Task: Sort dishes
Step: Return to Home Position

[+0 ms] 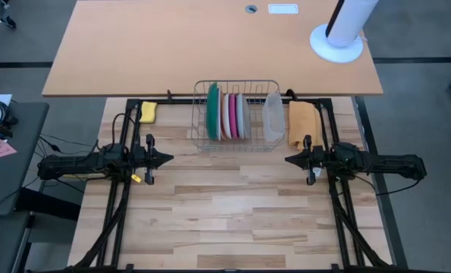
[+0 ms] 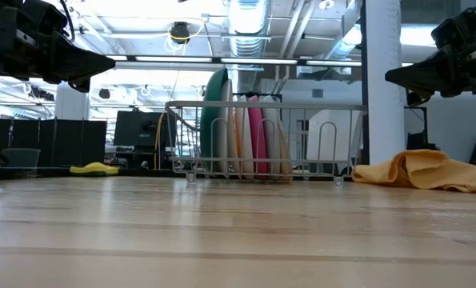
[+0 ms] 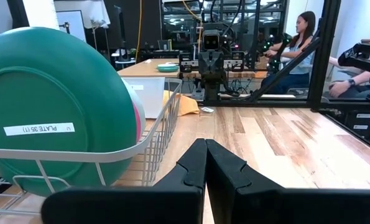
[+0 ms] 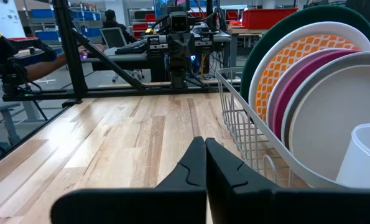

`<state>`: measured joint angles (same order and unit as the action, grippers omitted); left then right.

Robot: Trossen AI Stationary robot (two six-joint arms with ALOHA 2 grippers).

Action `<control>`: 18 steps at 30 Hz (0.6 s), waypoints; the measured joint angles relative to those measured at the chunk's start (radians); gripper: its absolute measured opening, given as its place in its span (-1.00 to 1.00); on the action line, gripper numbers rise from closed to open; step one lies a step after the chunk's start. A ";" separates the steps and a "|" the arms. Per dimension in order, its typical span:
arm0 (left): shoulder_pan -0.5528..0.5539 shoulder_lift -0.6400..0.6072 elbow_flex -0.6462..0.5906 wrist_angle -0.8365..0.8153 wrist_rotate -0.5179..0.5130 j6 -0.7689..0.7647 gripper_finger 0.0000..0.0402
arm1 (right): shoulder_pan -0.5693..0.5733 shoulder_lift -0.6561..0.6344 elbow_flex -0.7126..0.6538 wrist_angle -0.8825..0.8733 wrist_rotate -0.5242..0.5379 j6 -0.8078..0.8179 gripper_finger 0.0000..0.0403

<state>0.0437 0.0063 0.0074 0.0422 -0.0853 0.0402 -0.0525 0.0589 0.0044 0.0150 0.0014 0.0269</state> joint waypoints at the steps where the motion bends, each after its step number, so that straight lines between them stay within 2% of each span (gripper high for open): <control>1: 0.000 0.000 0.000 0.000 0.000 0.001 -1.00 | 0.000 0.000 0.000 0.000 0.000 0.000 -1.00; 18: 0.000 0.000 0.000 0.000 0.000 0.004 -1.00 | 0.000 0.000 0.000 0.000 0.000 0.000 -1.00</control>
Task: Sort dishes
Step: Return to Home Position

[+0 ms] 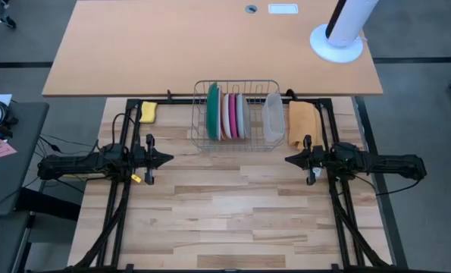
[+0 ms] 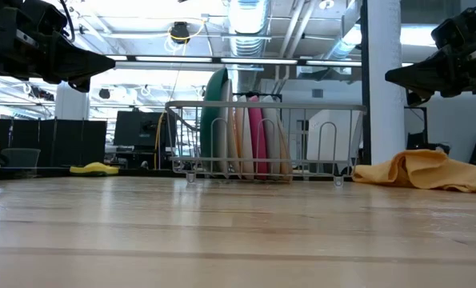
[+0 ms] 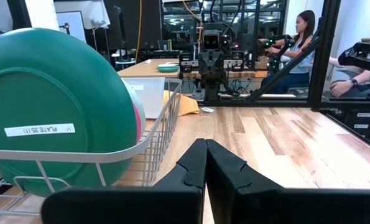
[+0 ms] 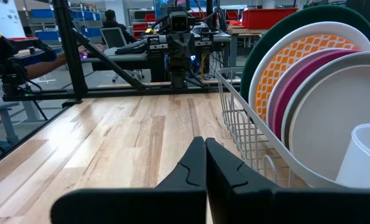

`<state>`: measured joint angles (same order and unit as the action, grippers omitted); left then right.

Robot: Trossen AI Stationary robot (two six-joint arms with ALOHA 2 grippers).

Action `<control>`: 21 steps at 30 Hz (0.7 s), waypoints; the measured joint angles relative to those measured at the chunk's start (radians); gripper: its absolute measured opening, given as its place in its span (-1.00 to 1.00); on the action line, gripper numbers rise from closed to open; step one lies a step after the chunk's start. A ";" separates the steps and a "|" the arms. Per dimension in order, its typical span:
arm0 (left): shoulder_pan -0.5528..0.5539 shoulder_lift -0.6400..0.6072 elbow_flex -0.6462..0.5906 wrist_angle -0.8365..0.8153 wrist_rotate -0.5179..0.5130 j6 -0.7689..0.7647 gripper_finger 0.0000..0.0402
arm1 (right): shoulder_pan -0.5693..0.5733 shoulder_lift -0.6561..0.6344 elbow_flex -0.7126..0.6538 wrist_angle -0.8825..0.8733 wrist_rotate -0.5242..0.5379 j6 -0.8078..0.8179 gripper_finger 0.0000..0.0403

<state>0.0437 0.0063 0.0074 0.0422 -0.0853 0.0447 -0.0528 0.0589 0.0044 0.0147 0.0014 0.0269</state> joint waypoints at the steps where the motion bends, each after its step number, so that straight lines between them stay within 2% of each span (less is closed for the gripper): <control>1: 0.000 0.000 0.000 0.000 0.000 0.002 -1.00 | 0.000 0.000 0.000 0.000 0.000 0.000 -1.00; 21: 0.000 0.000 0.000 0.000 0.000 -0.004 -1.00 | 0.000 0.000 0.000 0.000 0.000 0.000 -1.00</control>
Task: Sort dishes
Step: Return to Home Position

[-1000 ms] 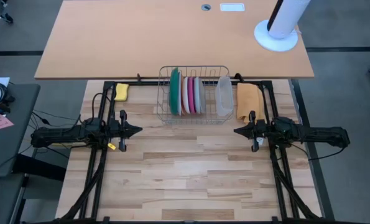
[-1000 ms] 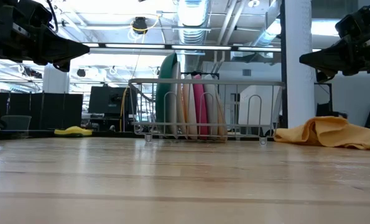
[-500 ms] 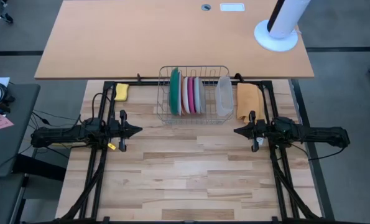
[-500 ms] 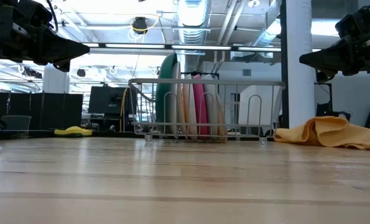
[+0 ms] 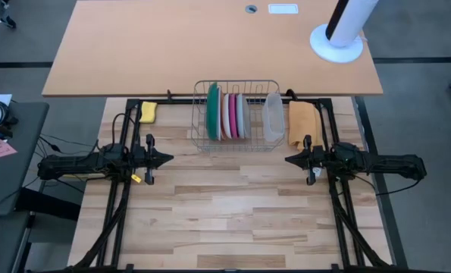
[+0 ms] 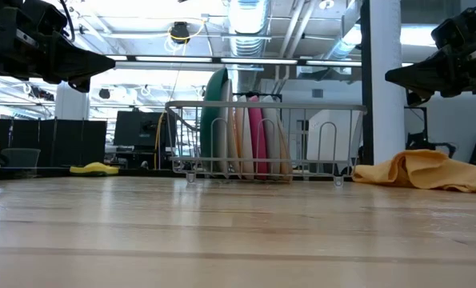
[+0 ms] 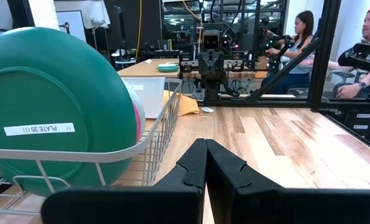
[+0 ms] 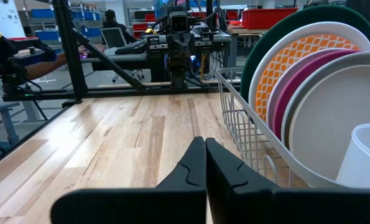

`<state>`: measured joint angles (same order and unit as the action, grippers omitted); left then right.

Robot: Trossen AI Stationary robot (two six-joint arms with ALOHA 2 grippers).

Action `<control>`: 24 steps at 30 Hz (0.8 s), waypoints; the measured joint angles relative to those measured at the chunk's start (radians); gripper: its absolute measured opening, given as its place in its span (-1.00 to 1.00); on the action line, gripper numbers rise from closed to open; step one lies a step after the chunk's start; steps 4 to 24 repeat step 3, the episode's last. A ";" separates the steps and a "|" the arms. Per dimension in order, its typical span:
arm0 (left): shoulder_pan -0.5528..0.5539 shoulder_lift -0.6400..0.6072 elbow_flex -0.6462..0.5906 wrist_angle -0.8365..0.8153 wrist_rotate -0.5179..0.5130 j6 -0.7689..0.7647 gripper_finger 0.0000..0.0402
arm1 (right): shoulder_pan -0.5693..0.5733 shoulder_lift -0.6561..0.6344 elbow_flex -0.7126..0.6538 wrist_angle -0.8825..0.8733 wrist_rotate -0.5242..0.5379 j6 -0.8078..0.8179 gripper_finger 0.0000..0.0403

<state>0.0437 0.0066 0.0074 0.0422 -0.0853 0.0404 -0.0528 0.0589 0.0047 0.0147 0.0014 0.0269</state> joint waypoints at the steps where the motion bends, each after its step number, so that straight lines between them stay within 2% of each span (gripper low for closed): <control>1: 0.000 0.000 0.000 0.000 0.000 0.003 -1.00 | 0.000 0.000 0.000 0.000 0.000 0.000 -1.00; 24: 0.000 0.000 0.000 0.000 0.000 0.006 -1.00 | 0.000 0.000 0.000 0.000 0.000 0.000 -1.00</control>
